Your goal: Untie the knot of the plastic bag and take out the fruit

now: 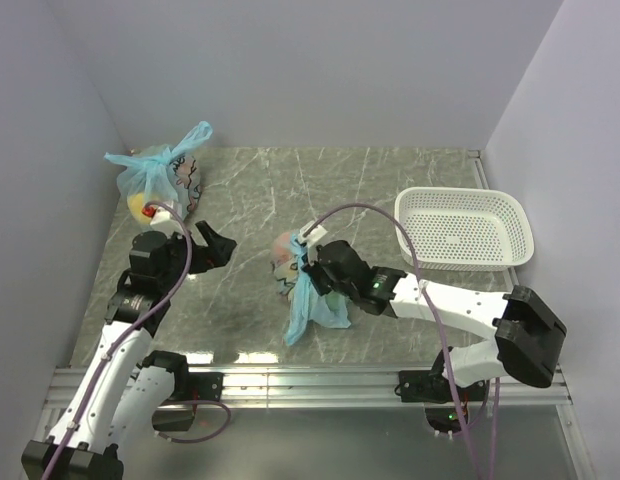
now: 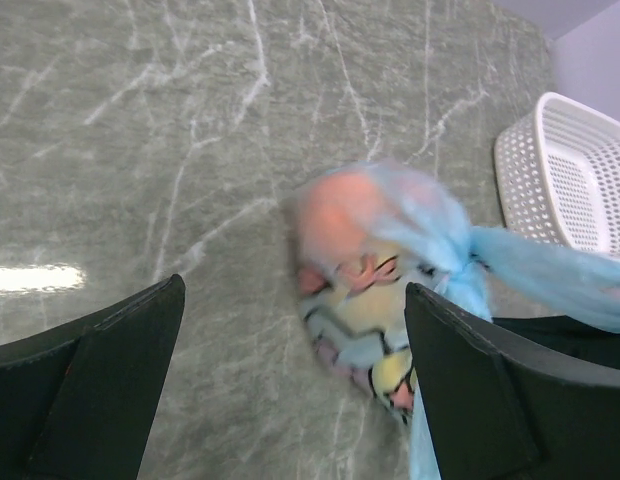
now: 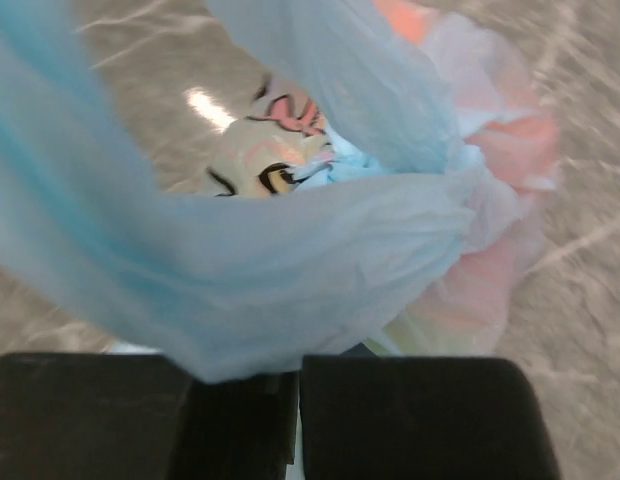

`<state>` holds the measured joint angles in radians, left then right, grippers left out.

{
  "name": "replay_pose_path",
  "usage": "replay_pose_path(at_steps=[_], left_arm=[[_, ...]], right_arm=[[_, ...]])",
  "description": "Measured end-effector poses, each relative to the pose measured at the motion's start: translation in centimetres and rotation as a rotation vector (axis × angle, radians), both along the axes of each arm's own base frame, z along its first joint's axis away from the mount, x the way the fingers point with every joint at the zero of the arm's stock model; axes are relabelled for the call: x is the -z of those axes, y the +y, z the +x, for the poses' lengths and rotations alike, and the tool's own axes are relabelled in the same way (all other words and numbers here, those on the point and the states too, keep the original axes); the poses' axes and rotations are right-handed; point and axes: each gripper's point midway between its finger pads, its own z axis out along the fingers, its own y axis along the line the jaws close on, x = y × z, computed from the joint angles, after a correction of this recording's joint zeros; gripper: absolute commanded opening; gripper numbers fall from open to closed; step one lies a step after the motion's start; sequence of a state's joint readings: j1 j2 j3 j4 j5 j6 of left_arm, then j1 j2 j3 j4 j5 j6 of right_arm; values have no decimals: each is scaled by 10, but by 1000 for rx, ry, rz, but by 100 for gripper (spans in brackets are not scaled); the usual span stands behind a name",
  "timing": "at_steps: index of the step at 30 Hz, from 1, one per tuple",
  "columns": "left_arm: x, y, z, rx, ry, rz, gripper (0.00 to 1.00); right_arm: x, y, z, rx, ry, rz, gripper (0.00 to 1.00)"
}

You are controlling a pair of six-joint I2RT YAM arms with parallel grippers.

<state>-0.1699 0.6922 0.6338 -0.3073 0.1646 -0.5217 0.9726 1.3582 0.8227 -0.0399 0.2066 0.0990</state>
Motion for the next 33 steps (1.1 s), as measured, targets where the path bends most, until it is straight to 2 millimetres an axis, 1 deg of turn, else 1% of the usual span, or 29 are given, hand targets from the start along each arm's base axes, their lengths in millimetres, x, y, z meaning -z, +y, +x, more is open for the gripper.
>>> replay_pose_path(at_steps=[2,6,7,9,12,15,18,22,25,27,28,33], left_arm=[[1,-5,-1,16,10,-29,96],[4,-25,-2,60,41,-107,93],[5,-31,-3,72,52,-122,91],[8,-47,-4,108,78,-150,90],[14,-79,-10,182,112,-173,90],[24,-100,-17,238,133,-143,91],[31,-106,-19,254,124,-80,89],[38,-110,-19,263,88,11,83],[43,-115,-20,280,69,66,83],[49,-119,-20,294,61,109,83],[52,-120,-20,300,59,130,81],[69,-127,-19,341,29,273,82]], right_arm=[[-5,10,-10,-86,-18,-1,0],[-11,16,-12,-158,-56,-4,0],[-12,16,-12,-165,-64,-2,0],[-9,15,-14,-174,-69,-6,0],[-3,13,-16,-179,-67,-11,0],[4,11,-17,-180,-64,-12,0],[8,8,-19,-180,-65,-11,0],[11,-1,-24,-173,-63,-10,0],[8,-4,-26,-166,-64,7,0],[7,-6,-28,-163,-66,17,0],[6,-7,-29,-163,-68,21,0],[3,-11,-32,-158,-70,36,0]])
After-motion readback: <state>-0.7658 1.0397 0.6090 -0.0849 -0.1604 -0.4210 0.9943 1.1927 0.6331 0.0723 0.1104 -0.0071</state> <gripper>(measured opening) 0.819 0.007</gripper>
